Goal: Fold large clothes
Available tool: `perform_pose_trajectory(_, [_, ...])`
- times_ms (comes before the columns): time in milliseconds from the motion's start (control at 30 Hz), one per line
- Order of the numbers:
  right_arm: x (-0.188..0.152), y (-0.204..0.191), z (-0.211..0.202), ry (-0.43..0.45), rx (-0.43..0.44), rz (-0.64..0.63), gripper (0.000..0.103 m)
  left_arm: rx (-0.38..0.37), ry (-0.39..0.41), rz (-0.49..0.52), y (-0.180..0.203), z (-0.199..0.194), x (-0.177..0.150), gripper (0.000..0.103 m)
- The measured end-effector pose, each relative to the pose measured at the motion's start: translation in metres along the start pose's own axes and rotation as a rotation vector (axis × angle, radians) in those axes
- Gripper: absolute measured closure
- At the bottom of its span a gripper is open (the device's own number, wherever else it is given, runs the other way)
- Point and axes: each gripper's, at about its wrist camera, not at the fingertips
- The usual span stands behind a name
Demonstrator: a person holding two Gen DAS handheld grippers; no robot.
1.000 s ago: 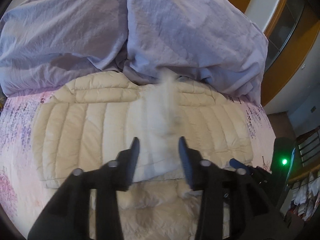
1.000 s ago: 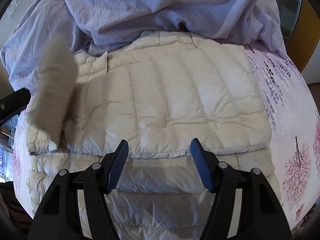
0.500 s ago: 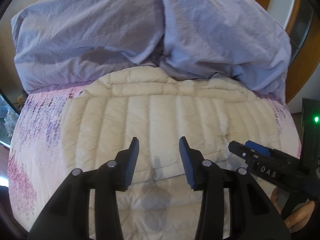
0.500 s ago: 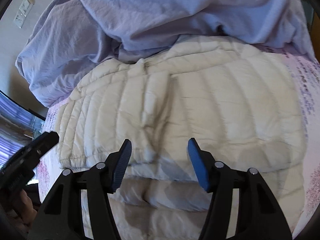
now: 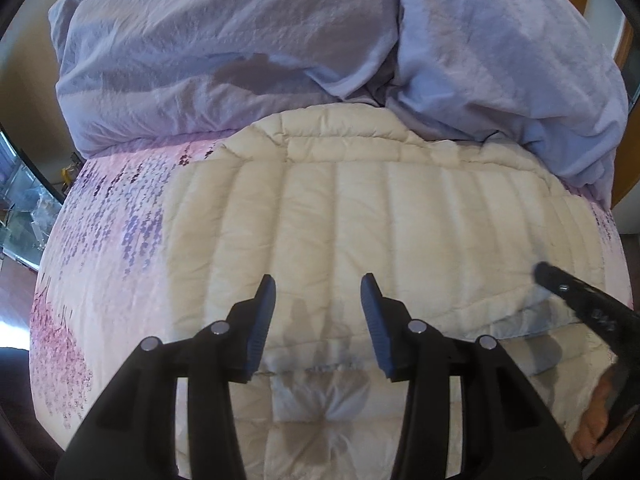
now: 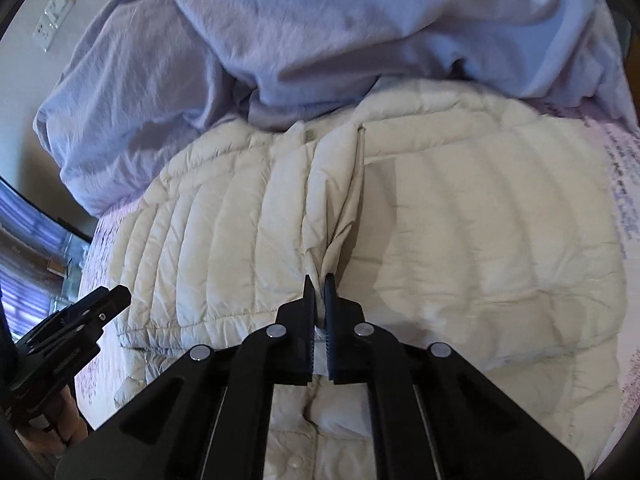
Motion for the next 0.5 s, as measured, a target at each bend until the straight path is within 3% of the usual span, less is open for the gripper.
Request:
perform_pose_trajectory(267, [-0.021, 0.019, 0.003, -0.054, -0.099, 0.025, 0.099, 0.021, -0.018, -0.002, -0.004, 0.013, 0.000, 0.057])
perform_pose_trajectory(400, [-0.024, 0.019, 0.009, -0.084, -0.105, 0.002, 0.098, 0.037, -0.038, 0.000, -0.008, 0.022, 0.000, 0.056])
perform_pose_trajectory(500, [-0.019, 0.017, 0.001, -0.062, -0.127, -0.020, 0.090, 0.056, -0.044, -0.002, -0.012, 0.028, 0.001, 0.054])
Point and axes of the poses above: each gripper's, at about its wrist camera, not at the fingertips, and z roughly the way its jaws point, y to its right, x to its top, and after that the axes turned 12 degrees about -z, right-handed
